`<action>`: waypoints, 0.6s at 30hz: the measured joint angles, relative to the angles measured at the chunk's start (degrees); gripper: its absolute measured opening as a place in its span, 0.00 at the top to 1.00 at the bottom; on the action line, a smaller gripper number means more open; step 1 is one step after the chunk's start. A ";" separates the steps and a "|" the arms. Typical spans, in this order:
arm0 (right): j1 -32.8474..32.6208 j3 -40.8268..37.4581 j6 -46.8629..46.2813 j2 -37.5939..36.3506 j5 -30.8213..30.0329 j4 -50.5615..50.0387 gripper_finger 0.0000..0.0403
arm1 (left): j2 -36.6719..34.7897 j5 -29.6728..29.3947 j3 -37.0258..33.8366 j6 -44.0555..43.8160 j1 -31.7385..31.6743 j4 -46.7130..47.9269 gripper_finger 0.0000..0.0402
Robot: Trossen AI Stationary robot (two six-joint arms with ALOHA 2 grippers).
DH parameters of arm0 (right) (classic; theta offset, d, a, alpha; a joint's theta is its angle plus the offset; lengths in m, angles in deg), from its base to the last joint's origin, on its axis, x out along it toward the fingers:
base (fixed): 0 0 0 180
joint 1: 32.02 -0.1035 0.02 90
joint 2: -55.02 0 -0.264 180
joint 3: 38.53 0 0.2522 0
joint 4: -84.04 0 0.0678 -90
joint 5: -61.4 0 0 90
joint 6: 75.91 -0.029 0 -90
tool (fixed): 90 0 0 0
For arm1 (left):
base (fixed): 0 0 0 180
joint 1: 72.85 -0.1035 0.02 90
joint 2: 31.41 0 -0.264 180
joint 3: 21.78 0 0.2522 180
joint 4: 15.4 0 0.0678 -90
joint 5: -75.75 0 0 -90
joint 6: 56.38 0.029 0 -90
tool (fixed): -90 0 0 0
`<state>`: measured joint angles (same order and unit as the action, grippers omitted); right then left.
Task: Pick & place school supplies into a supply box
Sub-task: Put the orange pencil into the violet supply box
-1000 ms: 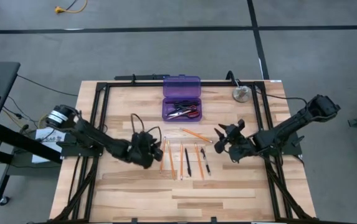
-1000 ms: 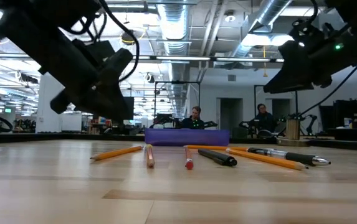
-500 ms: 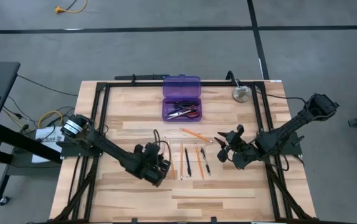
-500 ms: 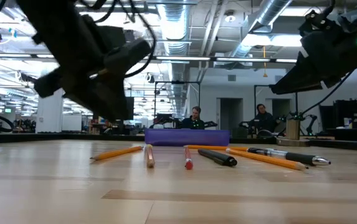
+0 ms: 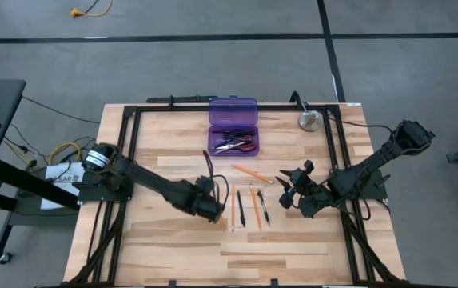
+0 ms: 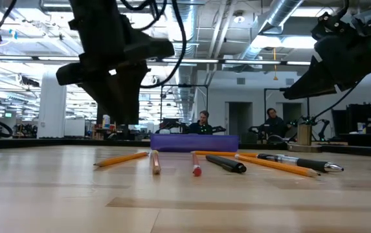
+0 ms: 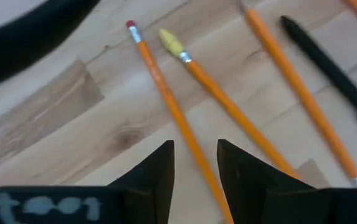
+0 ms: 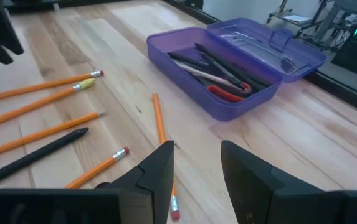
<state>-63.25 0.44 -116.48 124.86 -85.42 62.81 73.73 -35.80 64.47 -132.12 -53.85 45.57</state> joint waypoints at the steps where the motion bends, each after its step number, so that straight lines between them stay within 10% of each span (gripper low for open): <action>1: 0.00 0.00 -0.01 0.00 0.00 0.00 0.69 | 0.00 0.46 0.00 0.13 -0.54 0.03 0.73; 18: 0.24 0.00 0.47 0.00 1.46 -1.42 0.69 | 0.00 2.32 -0.07 2.07 -3.87 -0.16 0.71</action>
<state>-63.01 0.44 -116.01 124.86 -83.95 61.39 73.73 -33.48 64.40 -130.05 -57.72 45.41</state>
